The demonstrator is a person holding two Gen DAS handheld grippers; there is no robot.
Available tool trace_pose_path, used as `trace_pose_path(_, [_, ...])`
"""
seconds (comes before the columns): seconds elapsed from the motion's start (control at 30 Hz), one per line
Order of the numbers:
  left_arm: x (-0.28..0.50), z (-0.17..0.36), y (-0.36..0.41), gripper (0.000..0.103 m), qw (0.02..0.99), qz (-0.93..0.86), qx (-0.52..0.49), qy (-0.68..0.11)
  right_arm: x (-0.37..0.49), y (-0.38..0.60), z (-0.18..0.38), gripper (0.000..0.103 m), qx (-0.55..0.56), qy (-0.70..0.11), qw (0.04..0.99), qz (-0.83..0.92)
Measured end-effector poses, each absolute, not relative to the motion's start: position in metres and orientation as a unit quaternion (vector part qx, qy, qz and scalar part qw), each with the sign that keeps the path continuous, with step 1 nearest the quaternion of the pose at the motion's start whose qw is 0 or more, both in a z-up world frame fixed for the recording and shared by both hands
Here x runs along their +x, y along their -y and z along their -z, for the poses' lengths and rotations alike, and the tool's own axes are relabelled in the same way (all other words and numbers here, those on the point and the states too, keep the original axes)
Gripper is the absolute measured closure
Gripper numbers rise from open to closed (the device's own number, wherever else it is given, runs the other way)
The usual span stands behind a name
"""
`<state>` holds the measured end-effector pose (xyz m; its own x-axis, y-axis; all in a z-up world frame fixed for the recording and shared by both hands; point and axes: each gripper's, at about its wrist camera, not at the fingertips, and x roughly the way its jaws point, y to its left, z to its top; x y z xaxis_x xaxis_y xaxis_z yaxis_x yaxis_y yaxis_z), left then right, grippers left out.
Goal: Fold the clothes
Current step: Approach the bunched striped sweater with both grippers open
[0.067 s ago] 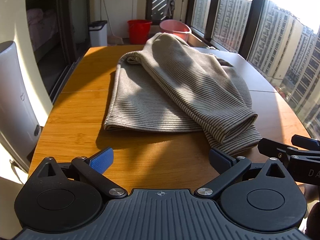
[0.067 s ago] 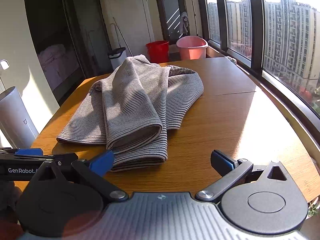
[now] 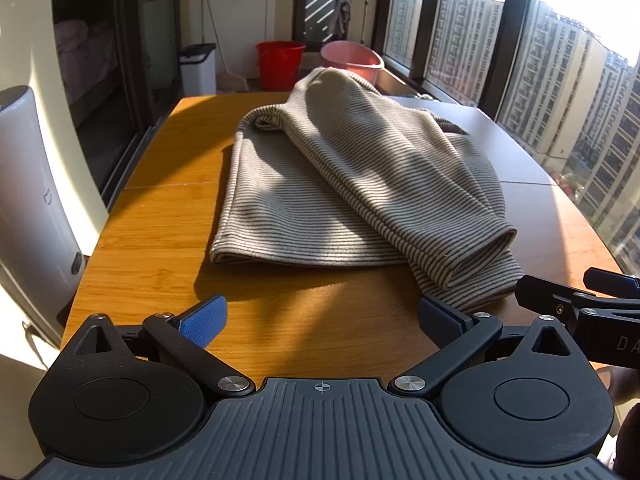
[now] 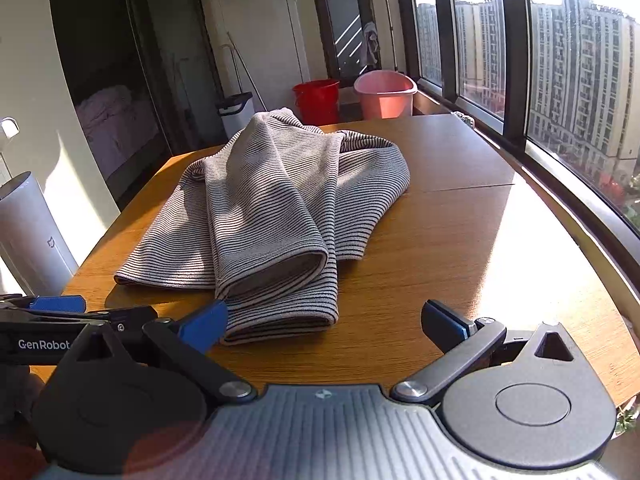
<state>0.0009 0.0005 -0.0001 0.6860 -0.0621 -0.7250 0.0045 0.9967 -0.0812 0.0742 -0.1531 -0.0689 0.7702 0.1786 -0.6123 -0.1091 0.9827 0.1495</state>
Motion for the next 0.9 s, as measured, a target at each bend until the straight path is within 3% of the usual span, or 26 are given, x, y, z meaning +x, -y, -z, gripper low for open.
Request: trace_pose_path(0.9, [-0.005,0.000,-0.004,0.000,0.920,0.001,-0.029,-0.391,0.082,0.140,0.077,0.000,0.038,-0.357,0.931,-0.069])
